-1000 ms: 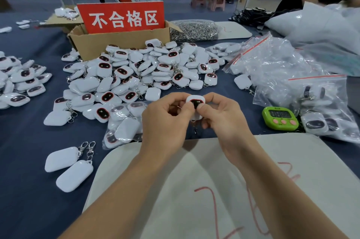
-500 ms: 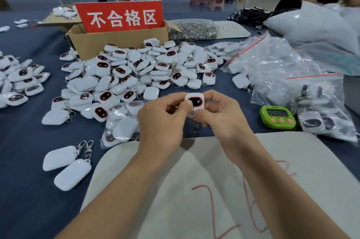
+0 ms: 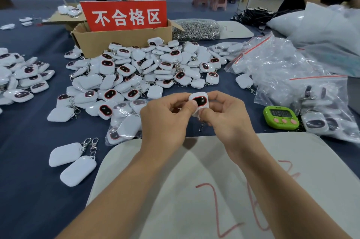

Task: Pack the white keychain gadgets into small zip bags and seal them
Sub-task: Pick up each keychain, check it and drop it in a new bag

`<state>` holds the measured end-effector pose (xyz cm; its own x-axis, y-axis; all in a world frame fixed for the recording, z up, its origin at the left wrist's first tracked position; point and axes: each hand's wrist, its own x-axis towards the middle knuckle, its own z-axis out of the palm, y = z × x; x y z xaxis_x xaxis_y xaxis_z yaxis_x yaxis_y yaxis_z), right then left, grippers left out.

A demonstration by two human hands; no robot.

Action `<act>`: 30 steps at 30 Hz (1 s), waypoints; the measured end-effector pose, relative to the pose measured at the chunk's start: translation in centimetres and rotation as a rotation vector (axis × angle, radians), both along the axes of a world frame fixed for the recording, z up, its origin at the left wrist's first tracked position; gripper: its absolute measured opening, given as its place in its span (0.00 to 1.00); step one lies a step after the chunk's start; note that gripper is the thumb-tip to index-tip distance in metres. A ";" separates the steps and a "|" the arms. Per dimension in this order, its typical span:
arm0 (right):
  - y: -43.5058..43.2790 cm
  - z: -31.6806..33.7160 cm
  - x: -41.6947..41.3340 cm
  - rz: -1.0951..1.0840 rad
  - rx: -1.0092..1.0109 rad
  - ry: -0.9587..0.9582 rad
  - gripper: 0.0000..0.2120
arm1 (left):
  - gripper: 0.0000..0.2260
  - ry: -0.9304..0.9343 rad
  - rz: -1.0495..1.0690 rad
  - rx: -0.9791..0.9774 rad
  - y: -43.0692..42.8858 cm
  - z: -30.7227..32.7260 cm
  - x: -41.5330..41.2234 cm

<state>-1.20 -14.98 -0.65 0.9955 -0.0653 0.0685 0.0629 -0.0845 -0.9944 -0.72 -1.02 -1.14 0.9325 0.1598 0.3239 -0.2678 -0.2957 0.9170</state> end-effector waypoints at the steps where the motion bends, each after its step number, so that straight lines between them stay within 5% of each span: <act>1: 0.0 0.1 0.0 -0.015 0.010 -0.007 0.09 | 0.10 -0.003 0.002 0.004 0.0 0.0 0.0; 5: -0.5 0.4 0.1 -0.117 0.055 -0.075 0.08 | 0.06 -0.032 0.055 0.058 0.0 -0.1 0.0; 10: -1.1 0.0 -0.1 -0.193 -0.045 -0.252 0.08 | 0.13 -0.203 0.120 0.215 -0.1 -0.3 -0.6; 17: -1.3 -0.3 0.4 -0.209 -0.159 -0.303 0.06 | 0.12 -0.187 0.129 0.195 0.0 -0.3 -0.7; 23: -1.6 0.4 0.0 -0.047 0.185 0.007 0.04 | 0.25 -0.261 -0.020 0.313 0.3 -0.4 -0.7; 30: -1.4 1.2 0.4 0.013 0.282 0.266 0.17 | 0.11 -0.235 -0.015 0.176 0.3 -0.7 -0.2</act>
